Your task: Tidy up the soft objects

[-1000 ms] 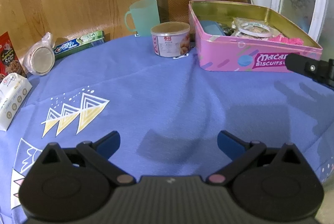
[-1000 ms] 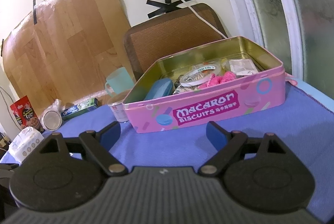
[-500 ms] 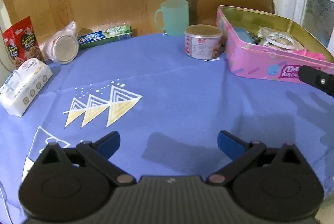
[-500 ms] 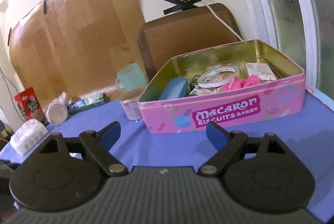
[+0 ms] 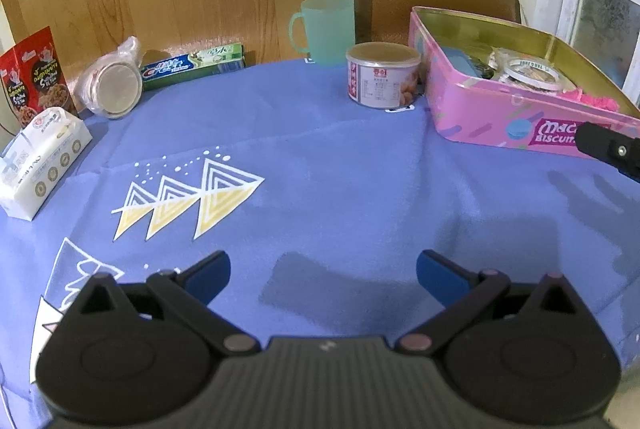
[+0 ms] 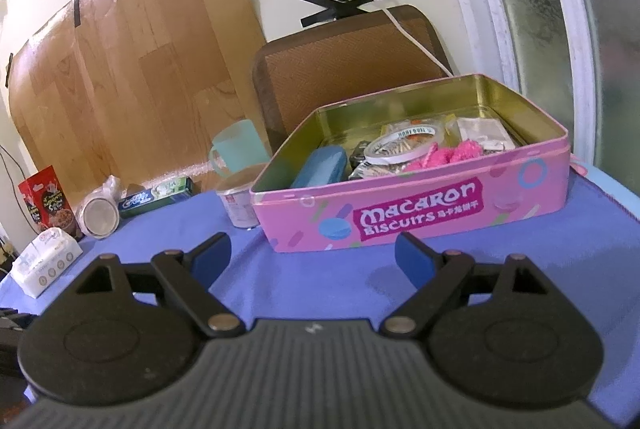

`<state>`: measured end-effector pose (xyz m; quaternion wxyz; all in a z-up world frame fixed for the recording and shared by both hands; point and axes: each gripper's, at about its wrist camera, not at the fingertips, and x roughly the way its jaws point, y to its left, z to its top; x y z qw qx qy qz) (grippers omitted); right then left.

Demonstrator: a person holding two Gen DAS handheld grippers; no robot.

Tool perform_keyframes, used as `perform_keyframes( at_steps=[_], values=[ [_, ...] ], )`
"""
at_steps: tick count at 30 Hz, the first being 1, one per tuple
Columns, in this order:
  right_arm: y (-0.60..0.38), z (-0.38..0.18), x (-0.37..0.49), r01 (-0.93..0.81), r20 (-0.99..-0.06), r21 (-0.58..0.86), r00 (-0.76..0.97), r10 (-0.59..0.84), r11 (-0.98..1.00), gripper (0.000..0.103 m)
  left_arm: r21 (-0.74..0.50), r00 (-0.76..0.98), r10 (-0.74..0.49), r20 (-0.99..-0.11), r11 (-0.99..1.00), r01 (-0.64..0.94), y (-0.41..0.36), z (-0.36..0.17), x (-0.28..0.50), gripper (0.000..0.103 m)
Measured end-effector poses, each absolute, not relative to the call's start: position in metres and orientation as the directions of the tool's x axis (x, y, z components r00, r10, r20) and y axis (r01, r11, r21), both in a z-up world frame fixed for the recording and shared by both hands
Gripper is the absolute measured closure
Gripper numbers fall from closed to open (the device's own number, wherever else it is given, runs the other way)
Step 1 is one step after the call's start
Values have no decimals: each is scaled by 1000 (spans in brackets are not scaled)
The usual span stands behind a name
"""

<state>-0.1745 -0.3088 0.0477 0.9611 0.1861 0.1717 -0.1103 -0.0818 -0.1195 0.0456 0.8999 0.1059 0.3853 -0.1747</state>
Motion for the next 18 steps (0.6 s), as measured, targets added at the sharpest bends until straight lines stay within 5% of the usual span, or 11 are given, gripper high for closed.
perform_keyframes(
  at_steps=[18],
  values=[
    [-320,48,-195,325,-354,328,913,-203,887,12,87,652,-271,-709,883,461,-143,49,-100,0]
  ],
)
